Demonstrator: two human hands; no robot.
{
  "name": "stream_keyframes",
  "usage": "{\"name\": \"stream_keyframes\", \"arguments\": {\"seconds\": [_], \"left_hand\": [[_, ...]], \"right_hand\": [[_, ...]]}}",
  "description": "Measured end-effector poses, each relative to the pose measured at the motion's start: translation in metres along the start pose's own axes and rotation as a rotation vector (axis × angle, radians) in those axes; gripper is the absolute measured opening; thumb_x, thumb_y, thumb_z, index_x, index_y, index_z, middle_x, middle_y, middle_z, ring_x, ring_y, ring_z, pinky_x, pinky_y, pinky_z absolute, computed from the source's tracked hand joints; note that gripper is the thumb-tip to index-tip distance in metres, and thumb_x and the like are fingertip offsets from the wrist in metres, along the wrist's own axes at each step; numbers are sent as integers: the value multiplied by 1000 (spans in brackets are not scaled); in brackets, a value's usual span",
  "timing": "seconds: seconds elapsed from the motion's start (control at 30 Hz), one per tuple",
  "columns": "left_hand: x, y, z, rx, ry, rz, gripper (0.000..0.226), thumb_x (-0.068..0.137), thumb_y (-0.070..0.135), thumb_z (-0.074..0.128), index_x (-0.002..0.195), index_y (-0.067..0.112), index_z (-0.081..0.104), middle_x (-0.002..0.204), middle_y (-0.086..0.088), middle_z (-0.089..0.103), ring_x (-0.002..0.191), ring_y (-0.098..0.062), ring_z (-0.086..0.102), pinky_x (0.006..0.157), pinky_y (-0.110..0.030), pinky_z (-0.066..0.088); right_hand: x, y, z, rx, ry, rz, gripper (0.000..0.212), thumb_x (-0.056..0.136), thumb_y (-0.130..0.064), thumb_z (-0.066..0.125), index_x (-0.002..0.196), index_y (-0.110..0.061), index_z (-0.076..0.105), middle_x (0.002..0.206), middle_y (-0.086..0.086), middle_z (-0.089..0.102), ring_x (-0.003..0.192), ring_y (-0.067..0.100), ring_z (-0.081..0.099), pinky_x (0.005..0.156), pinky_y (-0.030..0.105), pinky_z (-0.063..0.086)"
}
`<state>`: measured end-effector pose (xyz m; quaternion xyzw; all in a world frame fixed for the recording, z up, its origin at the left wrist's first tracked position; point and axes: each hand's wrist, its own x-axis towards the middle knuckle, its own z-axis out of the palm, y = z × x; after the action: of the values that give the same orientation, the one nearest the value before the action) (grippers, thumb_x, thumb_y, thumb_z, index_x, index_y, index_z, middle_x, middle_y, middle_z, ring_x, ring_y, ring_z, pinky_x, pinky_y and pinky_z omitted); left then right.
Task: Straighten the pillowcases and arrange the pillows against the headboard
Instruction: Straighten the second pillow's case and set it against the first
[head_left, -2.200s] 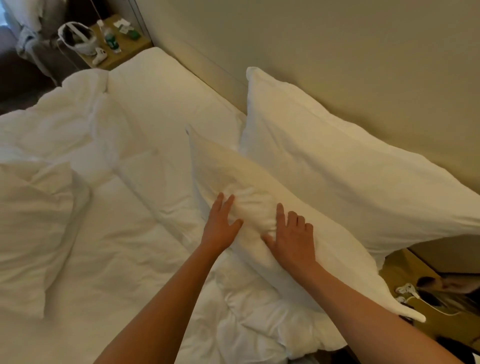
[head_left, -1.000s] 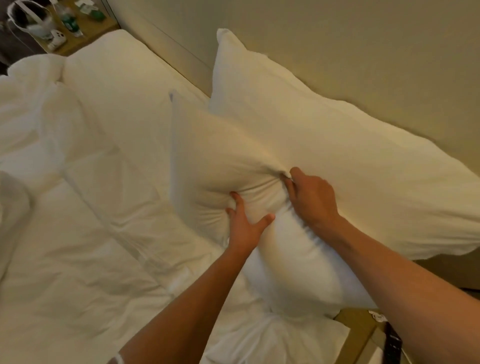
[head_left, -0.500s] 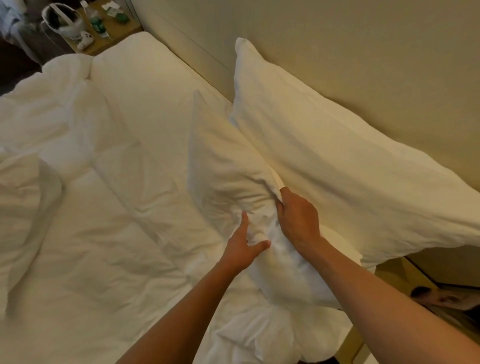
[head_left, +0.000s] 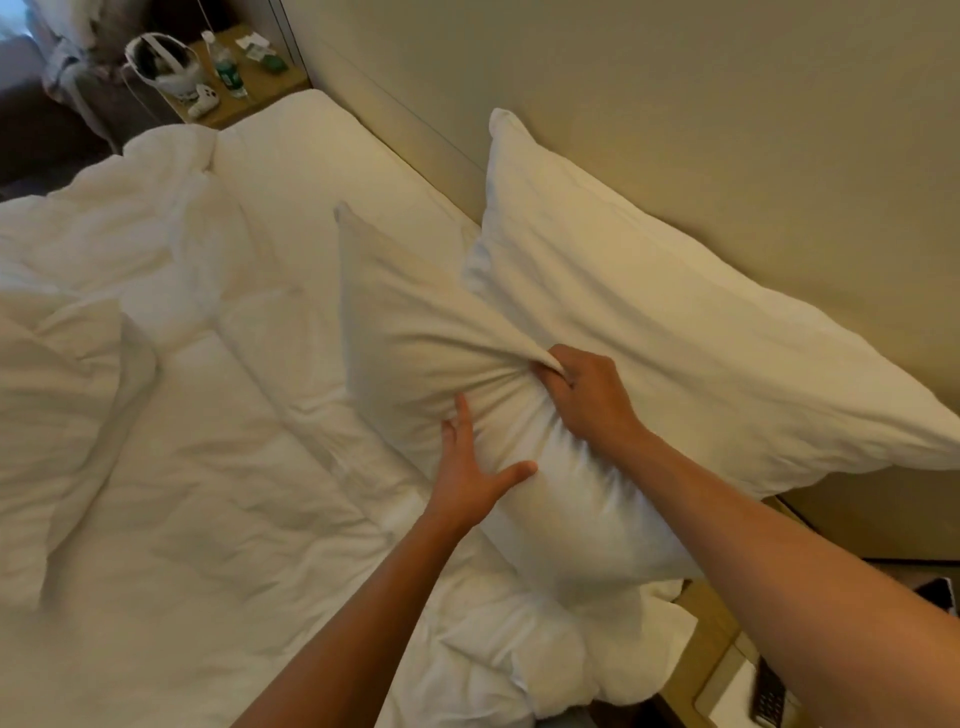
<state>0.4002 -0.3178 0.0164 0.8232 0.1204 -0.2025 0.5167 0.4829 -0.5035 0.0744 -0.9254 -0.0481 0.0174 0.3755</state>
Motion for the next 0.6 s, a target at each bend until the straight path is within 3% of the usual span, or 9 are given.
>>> {"name": "stream_keyframes", "arguments": {"seconds": [0.1, 0.2, 0.33, 0.43, 0.6], "left_hand": [[15, 4, 22, 47, -134, -83, 130, 68, 68, 81, 160, 44, -8, 172, -1, 2, 155, -28, 22, 122, -51, 32], [21, -2, 38, 89, -183, -116, 124, 73, 64, 80, 161, 41, -4, 172, -1, 8, 157, -26, 15, 124, -51, 26], [18, -7, 54, 106, -194, -123, 119, 77, 59, 80, 162, 38, -1, 171, 0, 9, 156, -26, 19, 123, -49, 29], [19, -3, 68, 119, -191, -158, 124, 74, 62, 79, 161, 39, -5, 171, -2, 7, 154, -28, 22, 123, -48, 31], [22, 10, 95, 173, -119, -233, 130, 73, 65, 78, 159, 39, -16, 171, -6, 3, 155, -28, 19, 120, -41, 29]], "right_hand": [[0, 44, -9, -229, 17, 112, 23, 104, -36, 55, 112, -16, 64, 103, 9, 72, 94, 34, 67, 71, 39, 48], [-21, 81, -6, -425, 58, 220, 38, 101, -50, 54, 119, -17, 56, 110, 7, 66, 97, 32, 64, 71, 39, 47], [-54, 110, -2, -588, 64, 239, 59, 96, -73, 42, 106, -17, 56, 93, 5, 67, 80, 31, 64, 69, 41, 48], [-58, 124, -3, -504, 30, 242, 55, 97, -74, 38, 104, -20, 50, 85, 3, 68, 72, 30, 66, 56, 35, 37], [-49, 136, -10, -427, -17, 191, 49, 98, -73, 41, 99, -25, 42, 74, -2, 66, 62, 27, 63, 49, 32, 28]]}}
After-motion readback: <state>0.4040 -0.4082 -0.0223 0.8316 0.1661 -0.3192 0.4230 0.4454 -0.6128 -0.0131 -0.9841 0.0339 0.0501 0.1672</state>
